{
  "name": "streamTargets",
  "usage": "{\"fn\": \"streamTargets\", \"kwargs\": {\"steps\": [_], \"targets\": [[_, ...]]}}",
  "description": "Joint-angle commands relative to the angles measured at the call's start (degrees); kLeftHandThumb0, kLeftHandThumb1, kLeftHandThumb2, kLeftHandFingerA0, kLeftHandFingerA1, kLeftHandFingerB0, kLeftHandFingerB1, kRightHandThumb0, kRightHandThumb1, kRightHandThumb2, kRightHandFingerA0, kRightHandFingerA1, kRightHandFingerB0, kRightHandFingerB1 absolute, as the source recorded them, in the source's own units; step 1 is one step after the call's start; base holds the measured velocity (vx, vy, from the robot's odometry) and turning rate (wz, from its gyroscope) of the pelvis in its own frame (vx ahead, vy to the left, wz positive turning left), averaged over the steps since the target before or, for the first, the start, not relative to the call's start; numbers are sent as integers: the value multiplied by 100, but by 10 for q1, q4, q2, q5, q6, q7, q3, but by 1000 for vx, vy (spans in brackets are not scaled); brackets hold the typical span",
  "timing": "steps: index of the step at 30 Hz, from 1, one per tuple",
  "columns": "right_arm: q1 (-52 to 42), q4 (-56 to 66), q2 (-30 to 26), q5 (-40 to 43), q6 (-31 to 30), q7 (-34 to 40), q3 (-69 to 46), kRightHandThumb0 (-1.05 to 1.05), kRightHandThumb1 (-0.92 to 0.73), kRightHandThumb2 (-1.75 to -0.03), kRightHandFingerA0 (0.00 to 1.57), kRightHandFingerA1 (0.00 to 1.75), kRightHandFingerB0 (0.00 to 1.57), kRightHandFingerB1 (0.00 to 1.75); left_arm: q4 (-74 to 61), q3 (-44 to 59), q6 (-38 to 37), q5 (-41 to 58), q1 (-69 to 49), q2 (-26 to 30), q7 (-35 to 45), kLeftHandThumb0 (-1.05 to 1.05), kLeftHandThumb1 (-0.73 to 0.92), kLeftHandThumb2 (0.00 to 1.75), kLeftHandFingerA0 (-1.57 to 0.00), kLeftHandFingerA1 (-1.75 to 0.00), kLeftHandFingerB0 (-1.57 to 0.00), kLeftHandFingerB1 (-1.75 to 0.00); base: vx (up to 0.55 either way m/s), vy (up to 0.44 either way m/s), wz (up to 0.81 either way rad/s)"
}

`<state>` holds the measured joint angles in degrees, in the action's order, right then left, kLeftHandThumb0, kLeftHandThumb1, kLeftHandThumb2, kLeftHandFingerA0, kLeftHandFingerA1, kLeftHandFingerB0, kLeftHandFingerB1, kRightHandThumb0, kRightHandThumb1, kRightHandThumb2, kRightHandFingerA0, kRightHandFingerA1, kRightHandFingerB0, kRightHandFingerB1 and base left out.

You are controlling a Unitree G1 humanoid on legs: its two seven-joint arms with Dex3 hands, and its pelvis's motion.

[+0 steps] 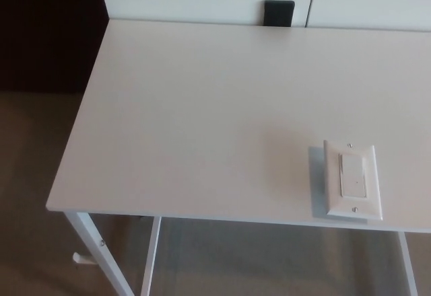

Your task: The robot walk towards a table in front and then clicks the light switch button using the right hand's index finger

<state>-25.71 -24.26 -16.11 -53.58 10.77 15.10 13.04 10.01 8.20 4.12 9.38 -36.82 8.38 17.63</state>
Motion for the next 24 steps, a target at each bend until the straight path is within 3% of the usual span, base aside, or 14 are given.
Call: {"fn": "streamTargets", "kwargs": {"steps": [1,24], "targets": [[2,-31,-18,78,42,-10,-1,-32,-33,-91,11,56,9,52,3,-1,7,-13,6,10,-11,-29,67,59,-49,-44,-29,-36,0,0,0],[30,-14,-33,116,18,-30,45,-32,-37,-93,9,55,6,51,-26,14,14,-6,2,22,-10,-29,66,59,-47,-44,-29,-37,0,0,0]]}}
